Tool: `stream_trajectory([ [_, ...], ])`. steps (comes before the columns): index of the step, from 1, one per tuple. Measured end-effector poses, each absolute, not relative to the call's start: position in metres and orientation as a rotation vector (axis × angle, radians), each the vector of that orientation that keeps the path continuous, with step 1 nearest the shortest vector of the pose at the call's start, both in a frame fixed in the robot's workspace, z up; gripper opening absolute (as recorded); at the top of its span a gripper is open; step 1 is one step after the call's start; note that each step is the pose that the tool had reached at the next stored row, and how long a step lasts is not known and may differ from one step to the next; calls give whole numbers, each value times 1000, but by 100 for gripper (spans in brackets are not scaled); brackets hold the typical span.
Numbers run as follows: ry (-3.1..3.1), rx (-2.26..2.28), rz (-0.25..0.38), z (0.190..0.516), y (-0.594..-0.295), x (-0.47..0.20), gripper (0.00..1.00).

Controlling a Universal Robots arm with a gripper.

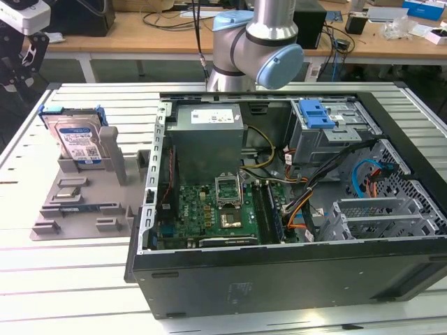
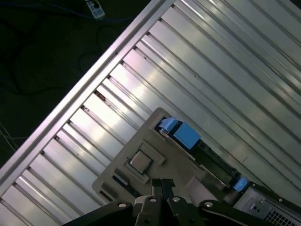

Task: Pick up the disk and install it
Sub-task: 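Pick up the disk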

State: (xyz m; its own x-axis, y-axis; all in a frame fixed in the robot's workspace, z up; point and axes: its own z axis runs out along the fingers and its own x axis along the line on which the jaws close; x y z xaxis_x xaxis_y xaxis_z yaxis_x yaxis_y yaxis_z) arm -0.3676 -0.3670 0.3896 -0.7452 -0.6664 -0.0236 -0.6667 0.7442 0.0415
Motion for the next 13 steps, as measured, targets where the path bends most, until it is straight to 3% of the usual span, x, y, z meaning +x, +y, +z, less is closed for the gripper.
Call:
stream_trajectory([
  [13, 2816, -1383, 75, 390, -367, -368, 11],
])
